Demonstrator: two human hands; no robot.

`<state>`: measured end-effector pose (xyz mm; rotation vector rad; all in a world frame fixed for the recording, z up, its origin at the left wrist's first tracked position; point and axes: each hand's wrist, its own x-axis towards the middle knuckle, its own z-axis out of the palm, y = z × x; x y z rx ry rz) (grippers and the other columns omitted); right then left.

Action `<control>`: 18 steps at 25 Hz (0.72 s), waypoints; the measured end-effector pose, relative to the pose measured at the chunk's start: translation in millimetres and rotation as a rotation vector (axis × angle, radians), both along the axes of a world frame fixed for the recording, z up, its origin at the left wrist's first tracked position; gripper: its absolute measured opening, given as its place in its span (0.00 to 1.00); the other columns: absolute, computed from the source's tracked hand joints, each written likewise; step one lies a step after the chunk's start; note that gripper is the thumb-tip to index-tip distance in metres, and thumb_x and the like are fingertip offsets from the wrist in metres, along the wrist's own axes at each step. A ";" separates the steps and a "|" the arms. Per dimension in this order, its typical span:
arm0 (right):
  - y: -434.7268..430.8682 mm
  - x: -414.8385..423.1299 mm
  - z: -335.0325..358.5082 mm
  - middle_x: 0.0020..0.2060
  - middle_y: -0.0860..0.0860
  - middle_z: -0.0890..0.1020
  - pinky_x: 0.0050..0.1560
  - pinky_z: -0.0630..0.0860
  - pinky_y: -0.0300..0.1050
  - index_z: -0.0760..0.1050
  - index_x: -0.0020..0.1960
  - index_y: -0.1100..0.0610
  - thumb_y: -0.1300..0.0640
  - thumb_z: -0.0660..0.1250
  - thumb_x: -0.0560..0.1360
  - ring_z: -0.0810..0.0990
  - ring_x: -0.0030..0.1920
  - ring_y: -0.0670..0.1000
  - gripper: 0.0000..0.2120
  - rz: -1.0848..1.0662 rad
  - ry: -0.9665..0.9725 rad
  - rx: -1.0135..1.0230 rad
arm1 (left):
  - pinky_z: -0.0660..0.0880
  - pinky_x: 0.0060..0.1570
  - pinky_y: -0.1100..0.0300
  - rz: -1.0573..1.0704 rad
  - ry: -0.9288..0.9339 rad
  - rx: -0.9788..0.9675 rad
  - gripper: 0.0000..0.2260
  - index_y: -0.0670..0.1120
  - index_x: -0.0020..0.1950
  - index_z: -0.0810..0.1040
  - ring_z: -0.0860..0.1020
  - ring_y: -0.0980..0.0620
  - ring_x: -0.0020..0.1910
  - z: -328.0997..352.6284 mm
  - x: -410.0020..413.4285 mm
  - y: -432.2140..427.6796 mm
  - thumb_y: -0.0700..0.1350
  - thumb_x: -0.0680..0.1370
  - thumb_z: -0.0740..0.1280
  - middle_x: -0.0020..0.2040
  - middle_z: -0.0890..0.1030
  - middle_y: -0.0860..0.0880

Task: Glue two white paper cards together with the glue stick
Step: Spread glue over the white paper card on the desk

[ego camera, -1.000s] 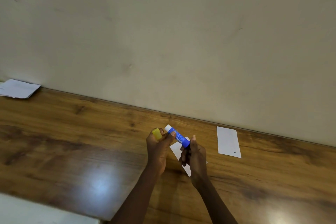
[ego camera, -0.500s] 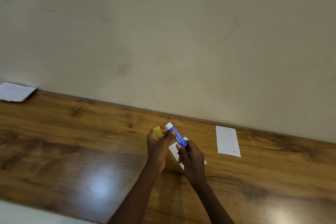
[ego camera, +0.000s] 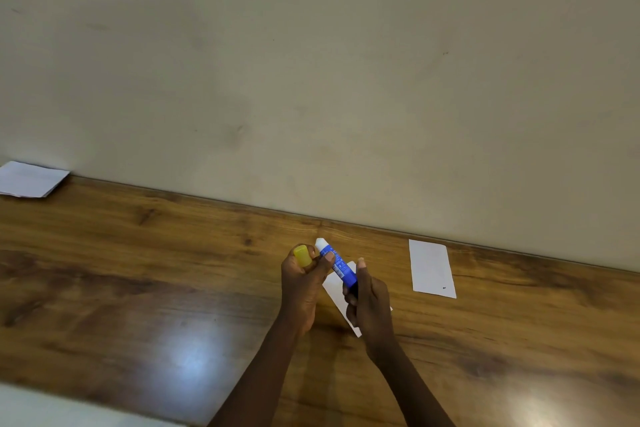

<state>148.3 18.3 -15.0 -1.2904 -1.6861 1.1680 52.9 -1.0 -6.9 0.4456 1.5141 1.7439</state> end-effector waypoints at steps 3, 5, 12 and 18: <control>-2.2 0.1 0.4 0.35 0.53 0.76 0.30 0.69 0.32 0.72 0.45 0.58 0.51 0.60 0.74 0.74 0.32 0.48 0.09 0.018 -0.021 0.028 | 0.77 0.38 0.61 0.022 -0.013 0.000 0.07 0.45 0.40 0.72 0.79 0.49 0.41 3.0 0.7 -1.5 0.35 0.72 0.68 0.39 0.79 0.46; -4.8 1.0 -5.1 0.37 0.55 0.77 0.33 0.67 0.32 0.72 0.46 0.59 0.53 0.60 0.76 0.72 0.34 0.48 0.09 0.076 -0.097 0.044 | 0.77 0.42 0.56 0.016 -0.024 0.013 0.07 0.45 0.40 0.72 0.79 0.47 0.44 4.5 1.2 -0.8 0.35 0.72 0.68 0.42 0.79 0.43; -6.1 4.1 -0.1 0.35 0.45 0.75 0.29 0.70 0.33 0.70 0.42 0.52 0.55 0.61 0.75 0.73 0.32 0.45 0.04 0.047 -0.063 0.079 | 0.78 0.42 0.60 0.009 0.015 -0.012 0.10 0.35 0.51 0.73 0.79 0.44 0.47 3.9 -1.3 -3.4 0.35 0.72 0.68 0.48 0.80 0.39; -3.9 5.3 4.1 0.30 0.51 0.76 0.23 0.68 0.30 0.73 0.39 0.57 0.55 0.54 0.78 0.73 0.24 0.44 0.14 0.045 0.071 -0.060 | 0.77 0.40 0.62 0.009 0.026 -0.036 0.07 0.42 0.46 0.73 0.79 0.48 0.44 3.8 2.5 -5.5 0.36 0.72 0.68 0.41 0.79 0.45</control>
